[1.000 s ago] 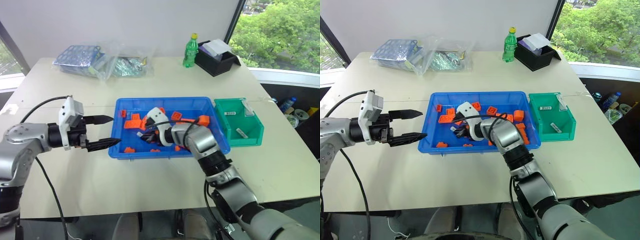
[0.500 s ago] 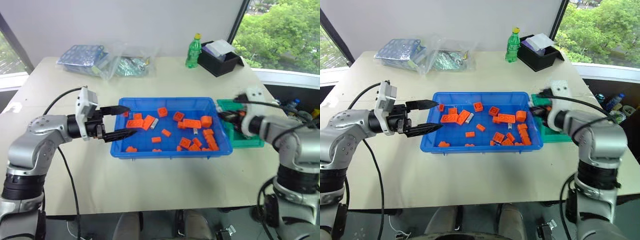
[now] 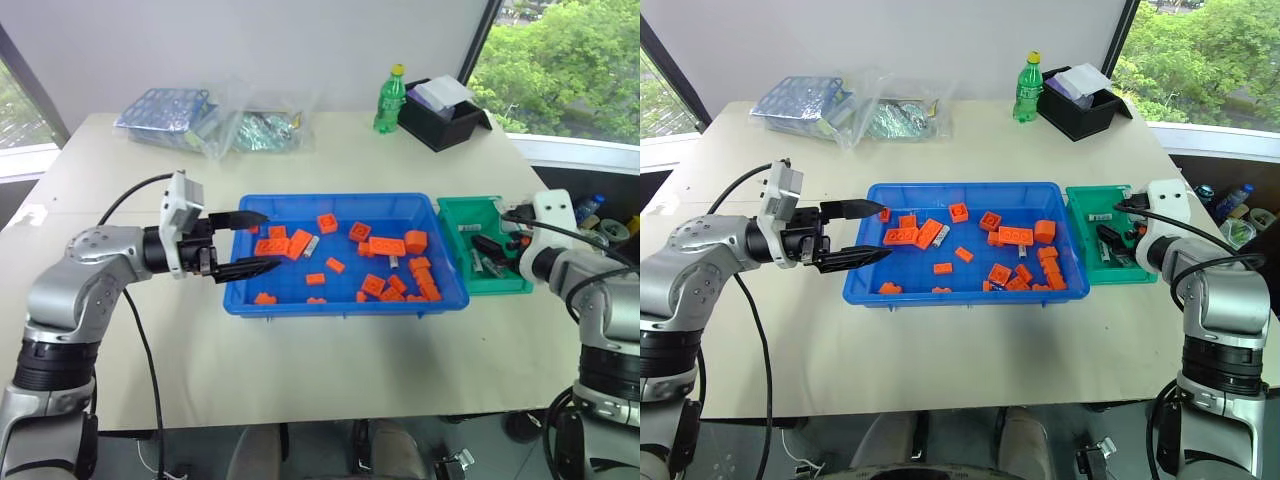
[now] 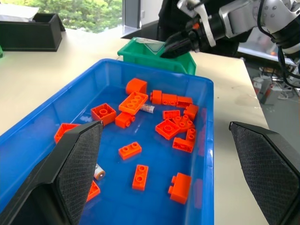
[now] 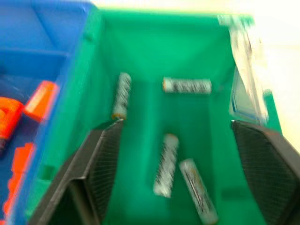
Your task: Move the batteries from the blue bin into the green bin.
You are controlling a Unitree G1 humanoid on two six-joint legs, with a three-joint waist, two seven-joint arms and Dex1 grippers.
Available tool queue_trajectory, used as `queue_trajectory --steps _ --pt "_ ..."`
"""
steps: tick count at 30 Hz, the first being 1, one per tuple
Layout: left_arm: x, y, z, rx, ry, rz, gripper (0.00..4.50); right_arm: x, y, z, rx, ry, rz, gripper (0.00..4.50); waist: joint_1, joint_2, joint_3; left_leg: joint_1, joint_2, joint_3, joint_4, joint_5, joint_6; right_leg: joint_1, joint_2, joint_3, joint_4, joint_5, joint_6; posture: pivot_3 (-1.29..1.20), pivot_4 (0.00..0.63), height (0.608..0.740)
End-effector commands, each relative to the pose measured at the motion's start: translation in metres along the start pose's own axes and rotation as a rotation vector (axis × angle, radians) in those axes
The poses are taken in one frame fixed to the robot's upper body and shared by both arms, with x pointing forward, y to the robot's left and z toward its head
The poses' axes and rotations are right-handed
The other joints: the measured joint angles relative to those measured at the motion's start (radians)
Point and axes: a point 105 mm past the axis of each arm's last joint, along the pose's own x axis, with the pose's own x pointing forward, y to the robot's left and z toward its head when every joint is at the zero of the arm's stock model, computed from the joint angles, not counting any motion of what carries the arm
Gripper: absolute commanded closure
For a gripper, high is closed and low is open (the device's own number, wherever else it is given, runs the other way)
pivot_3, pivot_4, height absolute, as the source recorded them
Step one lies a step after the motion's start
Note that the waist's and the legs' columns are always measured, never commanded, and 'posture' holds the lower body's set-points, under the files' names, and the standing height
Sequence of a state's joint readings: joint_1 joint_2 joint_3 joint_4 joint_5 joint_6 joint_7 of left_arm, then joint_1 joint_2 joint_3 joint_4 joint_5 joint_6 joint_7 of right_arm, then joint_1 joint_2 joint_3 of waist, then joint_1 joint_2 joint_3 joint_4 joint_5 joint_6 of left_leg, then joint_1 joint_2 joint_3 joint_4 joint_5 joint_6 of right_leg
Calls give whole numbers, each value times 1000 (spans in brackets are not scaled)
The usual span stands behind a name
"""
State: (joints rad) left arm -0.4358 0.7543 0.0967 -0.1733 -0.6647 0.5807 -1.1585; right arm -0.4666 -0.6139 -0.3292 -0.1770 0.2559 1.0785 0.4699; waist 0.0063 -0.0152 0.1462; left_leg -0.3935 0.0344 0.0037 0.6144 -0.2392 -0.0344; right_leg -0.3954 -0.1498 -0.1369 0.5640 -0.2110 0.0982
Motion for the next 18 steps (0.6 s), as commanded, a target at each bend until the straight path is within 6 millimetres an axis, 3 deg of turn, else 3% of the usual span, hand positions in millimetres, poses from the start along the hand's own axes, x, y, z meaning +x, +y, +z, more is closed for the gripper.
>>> queue_trajectory --steps 1,4,9,15,18 --pt "-8 -3 9 50 4 8 0 -7 66 63 -98 -206 263 992 -12 1 1 0 0 0 -1 0 0 -1 0 0 0 0 0 0 150 723" --pt "-10 -2 7 52 17 26 0 4 110 58 -109 -155 399 992 -17 0 0 1 1 -3 -2 0 0 0 1 -2 2 0 0 0 150 723" --pt "-17 0 6 52 28 57 0 41 170 21 -80 1 483 992 -14 -1 0 -1 0 -5 -1 -1 1 -3 0 -3 2 0 -1 0 150 723" --pt "-25 2 8 56 40 92 0 66 208 2 -120 22 556 992 -14 -1 0 -3 -2 -6 1 0 1 -4 0 -2 2 0 0 0 150 723" --pt "-27 2 9 56 38 101 0 77 215 0 -150 5 584 148 -18 -1 0 -3 -2 -6 1 0 1 -4 1 -2 3 0 0 0 150 723"
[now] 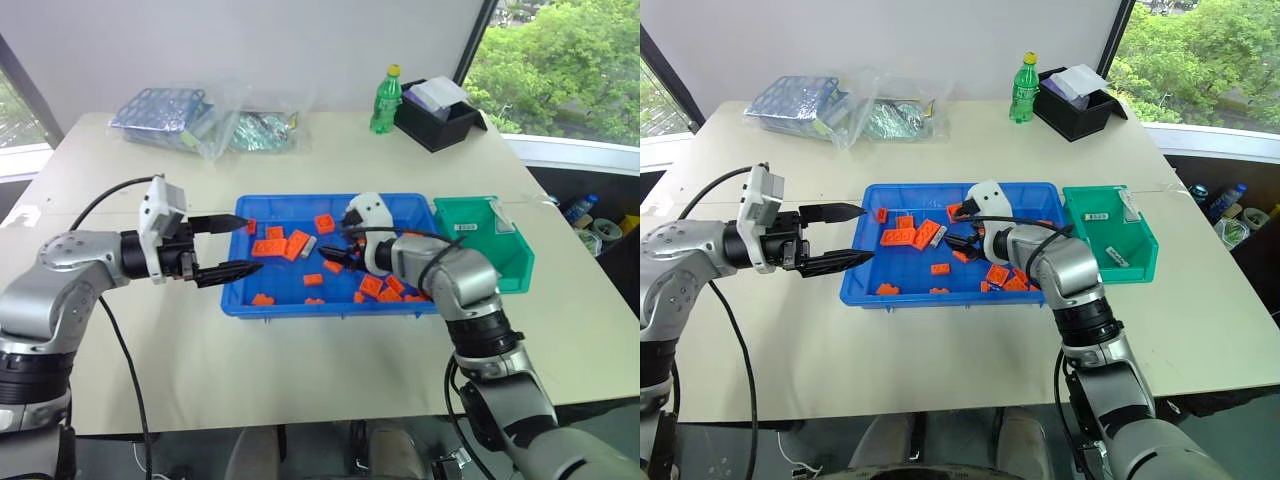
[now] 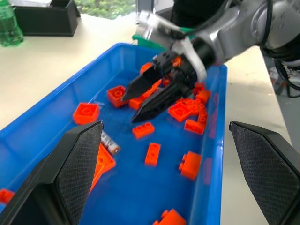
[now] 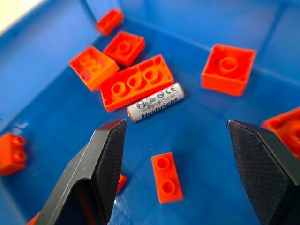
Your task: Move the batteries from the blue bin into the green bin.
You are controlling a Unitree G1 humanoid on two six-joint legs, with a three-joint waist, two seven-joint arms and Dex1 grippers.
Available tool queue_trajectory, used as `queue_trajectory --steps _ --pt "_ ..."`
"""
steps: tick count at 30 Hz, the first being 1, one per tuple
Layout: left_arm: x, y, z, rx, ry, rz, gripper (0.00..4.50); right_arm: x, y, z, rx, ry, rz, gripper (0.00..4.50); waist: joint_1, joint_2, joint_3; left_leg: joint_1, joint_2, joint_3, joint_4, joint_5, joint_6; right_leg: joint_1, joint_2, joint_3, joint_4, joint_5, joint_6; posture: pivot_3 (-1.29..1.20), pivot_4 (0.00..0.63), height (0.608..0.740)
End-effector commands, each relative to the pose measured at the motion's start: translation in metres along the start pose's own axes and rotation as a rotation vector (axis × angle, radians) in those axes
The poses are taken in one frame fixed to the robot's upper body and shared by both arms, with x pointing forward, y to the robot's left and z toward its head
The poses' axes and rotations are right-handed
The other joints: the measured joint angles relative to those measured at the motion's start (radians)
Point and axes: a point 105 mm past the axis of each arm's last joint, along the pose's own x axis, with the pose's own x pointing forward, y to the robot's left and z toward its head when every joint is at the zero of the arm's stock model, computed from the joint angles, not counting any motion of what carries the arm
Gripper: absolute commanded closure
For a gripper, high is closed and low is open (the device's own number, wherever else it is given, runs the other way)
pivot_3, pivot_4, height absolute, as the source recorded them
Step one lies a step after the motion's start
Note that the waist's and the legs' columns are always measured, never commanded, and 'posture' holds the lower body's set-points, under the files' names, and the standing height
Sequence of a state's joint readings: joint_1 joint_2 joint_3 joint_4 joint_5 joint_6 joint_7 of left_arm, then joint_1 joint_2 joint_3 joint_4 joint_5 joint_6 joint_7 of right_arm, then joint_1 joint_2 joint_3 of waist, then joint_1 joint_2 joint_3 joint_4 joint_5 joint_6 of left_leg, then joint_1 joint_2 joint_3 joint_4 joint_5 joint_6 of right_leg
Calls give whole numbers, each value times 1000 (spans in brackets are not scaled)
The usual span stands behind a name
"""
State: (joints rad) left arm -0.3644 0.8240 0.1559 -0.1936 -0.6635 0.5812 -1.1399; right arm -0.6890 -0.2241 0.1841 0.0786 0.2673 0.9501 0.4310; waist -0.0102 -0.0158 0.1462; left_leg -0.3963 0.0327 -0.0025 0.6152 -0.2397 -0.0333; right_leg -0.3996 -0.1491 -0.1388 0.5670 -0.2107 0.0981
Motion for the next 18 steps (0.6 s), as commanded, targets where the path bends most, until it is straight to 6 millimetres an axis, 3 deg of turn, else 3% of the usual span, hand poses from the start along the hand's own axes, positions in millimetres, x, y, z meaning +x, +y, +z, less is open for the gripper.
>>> queue_trajectory --steps 1,12,18 --pt "-5 -1 14 52 -21 17 0 10 0 19 -103 -68 22 63 -3 0 0 0 0 0 0 0 0 0 0 0 1 0 0 0 150 723" --pt "-9 -3 13 49 -12 33 0 21 16 23 -262 -90 327 63 -4 0 0 4 0 0 0 0 0 2 0 1 10 0 0 0 150 723" --pt "-11 -1 15 57 -12 43 0 39 22 22 -286 -79 354 63 -6 0 0 5 0 0 -1 0 0 2 0 1 11 0 0 0 150 723"
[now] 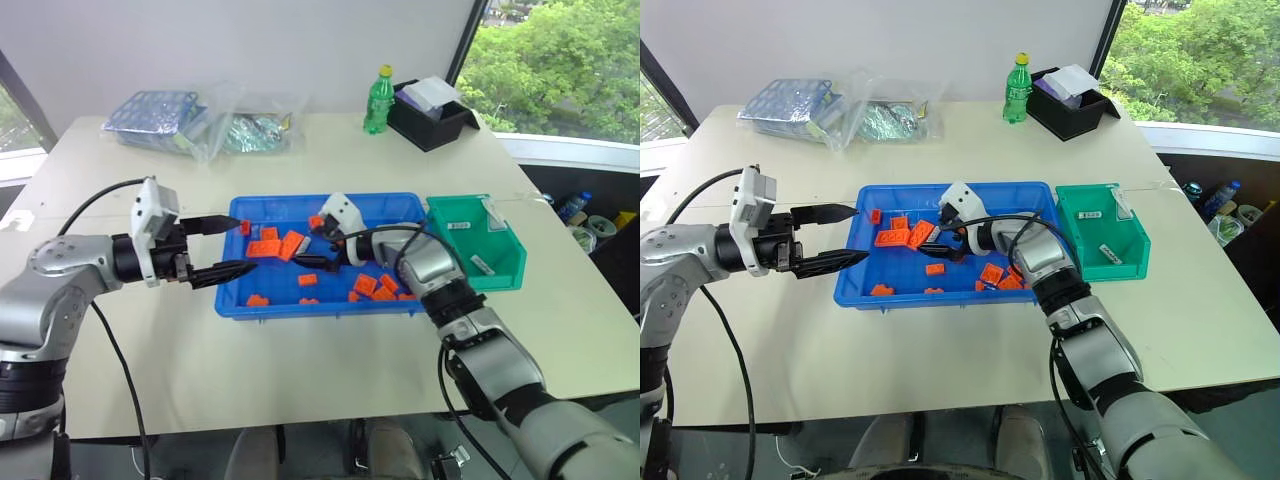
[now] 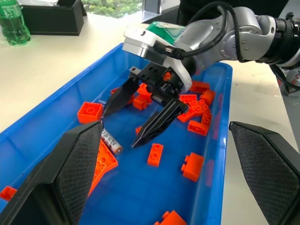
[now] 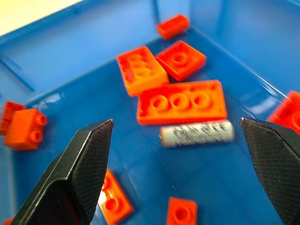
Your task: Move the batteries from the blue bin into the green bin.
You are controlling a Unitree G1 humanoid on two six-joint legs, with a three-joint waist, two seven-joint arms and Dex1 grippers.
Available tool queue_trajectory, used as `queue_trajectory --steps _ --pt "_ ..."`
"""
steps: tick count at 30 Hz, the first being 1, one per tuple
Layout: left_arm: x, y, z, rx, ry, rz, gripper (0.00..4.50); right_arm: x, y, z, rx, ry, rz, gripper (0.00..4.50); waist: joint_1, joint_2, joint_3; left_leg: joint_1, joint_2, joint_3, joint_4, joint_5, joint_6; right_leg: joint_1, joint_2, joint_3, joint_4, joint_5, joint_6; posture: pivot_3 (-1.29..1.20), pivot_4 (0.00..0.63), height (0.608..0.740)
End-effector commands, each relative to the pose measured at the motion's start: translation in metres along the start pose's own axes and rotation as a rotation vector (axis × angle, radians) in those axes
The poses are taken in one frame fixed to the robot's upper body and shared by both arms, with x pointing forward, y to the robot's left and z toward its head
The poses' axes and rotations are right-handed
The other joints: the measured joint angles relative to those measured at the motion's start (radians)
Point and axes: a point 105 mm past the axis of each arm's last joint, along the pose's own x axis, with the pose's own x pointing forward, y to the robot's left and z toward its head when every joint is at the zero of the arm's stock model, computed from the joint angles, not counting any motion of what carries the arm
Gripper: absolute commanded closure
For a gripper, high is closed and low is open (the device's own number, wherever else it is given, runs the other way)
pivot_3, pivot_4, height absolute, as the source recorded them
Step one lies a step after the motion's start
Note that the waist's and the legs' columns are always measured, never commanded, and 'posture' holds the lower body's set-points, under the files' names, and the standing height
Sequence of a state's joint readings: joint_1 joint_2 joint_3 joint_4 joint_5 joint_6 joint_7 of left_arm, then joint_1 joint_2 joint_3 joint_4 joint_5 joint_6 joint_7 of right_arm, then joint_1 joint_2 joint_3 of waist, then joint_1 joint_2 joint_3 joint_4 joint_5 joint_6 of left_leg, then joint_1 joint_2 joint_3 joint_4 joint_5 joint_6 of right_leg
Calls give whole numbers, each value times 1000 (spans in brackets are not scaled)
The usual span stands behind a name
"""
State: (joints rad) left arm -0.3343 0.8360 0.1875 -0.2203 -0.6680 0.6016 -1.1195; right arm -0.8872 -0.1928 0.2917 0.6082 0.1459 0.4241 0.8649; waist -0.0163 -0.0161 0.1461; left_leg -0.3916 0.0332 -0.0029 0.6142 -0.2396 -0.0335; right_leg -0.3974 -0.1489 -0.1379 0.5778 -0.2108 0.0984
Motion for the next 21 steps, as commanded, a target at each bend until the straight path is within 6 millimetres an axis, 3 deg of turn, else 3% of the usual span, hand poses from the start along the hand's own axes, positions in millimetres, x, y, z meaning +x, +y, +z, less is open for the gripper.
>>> queue_trajectory --steps 1,6,12,16,21 --pt "-5 -1 16 66 -25 9 0 8 -3 12 -49 -24 -3 63 0 0 0 0 0 0 0 0 0 0 0 0 0 0 0 0 150 723" --pt "-7 -3 19 76 -26 9 0 17 -4 3 -74 11 -3 63 4 0 0 0 0 0 0 0 0 -1 0 0 0 0 0 0 150 723" --pt "-9 -4 20 80 -22 17 0 9 -27 2 -10 -4 -108 63 3 0 0 1 0 0 0 0 0 -1 0 0 0 0 0 0 150 723" --pt "-11 -4 19 75 -17 18 0 1 -27 18 44 -76 -91 63 1 0 0 0 0 0 0 0 0 1 0 0 0 0 0 0 150 723" --pt "-9 -4 20 70 -20 13 0 -13 -10 37 86 -146 -38 63 1 0 0 1 0 0 -1 0 0 1 0 0 0 1 2 0 150 723"
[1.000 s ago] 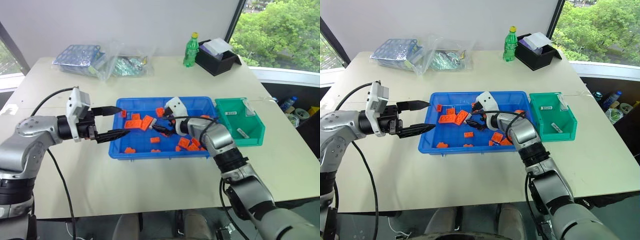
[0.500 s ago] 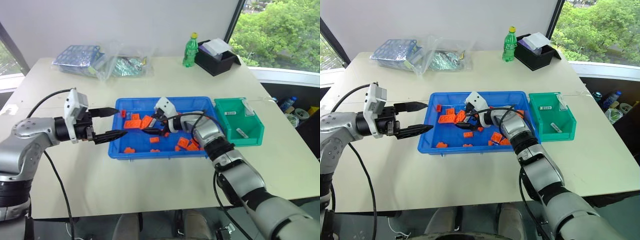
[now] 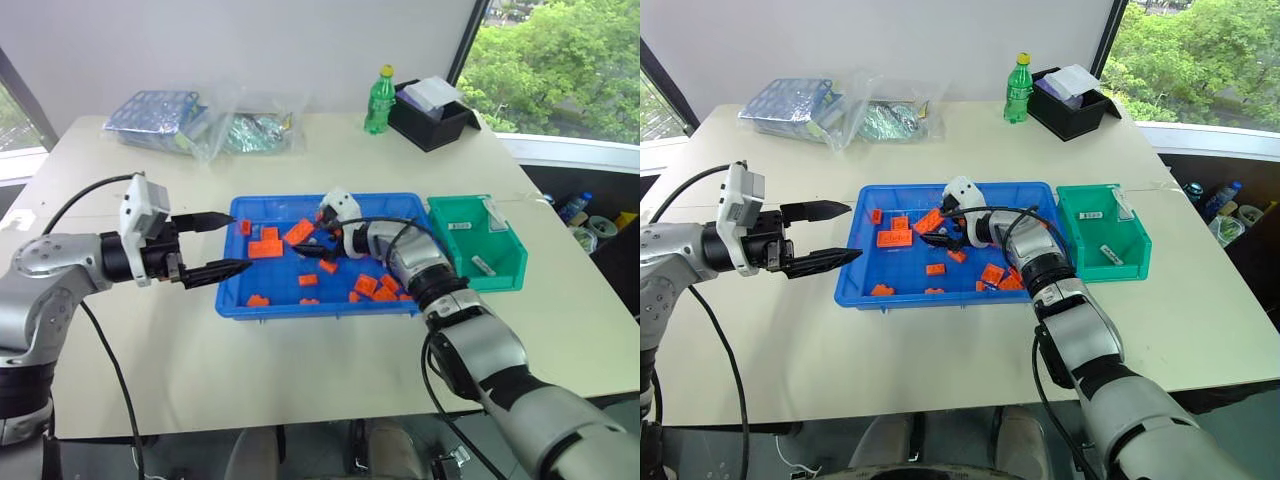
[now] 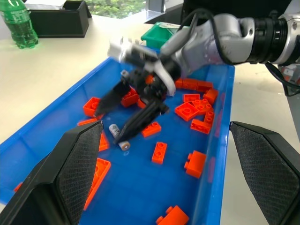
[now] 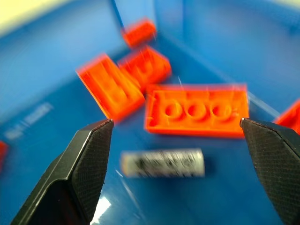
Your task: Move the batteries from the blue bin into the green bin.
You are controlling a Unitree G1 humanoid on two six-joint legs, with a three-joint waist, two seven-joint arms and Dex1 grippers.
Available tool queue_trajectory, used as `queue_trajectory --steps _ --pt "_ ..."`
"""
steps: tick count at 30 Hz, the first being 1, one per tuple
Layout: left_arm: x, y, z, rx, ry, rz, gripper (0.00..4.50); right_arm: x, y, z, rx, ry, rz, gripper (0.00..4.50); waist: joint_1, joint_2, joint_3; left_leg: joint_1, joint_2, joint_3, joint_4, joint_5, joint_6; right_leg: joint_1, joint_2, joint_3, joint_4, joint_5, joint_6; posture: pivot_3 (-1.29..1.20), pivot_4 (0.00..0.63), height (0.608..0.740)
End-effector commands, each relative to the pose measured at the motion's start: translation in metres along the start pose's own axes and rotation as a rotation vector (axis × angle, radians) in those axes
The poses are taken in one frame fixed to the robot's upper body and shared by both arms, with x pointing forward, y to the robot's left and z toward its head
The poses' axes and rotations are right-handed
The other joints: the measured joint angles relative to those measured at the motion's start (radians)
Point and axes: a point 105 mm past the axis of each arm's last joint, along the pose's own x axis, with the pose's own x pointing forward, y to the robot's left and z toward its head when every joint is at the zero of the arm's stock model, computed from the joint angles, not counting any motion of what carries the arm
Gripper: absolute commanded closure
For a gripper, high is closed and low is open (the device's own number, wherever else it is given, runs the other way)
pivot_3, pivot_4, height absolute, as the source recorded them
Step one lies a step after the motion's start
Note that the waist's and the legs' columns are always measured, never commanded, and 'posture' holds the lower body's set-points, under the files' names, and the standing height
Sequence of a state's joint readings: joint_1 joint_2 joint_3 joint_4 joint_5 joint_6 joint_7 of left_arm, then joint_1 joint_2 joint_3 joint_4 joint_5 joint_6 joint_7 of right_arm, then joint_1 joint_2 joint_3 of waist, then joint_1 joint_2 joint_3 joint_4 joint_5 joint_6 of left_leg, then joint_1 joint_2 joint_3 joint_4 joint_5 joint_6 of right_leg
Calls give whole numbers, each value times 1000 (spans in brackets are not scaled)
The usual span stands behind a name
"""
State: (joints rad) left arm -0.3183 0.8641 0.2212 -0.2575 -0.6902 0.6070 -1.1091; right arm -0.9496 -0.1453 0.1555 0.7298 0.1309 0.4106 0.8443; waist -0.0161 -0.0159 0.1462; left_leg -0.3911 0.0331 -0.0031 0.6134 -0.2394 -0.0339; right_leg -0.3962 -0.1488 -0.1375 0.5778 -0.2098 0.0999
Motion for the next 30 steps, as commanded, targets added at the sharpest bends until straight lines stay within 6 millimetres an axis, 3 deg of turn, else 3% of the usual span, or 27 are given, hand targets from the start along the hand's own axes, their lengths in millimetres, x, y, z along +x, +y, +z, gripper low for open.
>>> queue_trajectory --steps 1,7,15,30 --pt "-2 -1 12 39 -21 -2 0 -12 12 24 -8 -71 28 63 1 0 0 0 0 0 0 0 0 0 0 0 0 0 0 0 150 723" --pt "1 0 13 41 -18 -23 0 -14 18 7 -10 -18 9 63 5 0 0 0 0 0 1 0 0 -3 -1 0 -1 -1 -2 0 150 723" --pt "2 2 14 47 -21 -28 0 -7 -3 -13 10 39 -90 63 1 0 0 0 0 0 0 0 0 -1 0 0 0 -1 -1 0 150 723" --pt "1 3 16 56 -26 -13 0 7 -2 -31 14 76 -79 63 2 0 0 0 0 0 1 0 0 -1 0 0 0 -1 -1 0 150 723"
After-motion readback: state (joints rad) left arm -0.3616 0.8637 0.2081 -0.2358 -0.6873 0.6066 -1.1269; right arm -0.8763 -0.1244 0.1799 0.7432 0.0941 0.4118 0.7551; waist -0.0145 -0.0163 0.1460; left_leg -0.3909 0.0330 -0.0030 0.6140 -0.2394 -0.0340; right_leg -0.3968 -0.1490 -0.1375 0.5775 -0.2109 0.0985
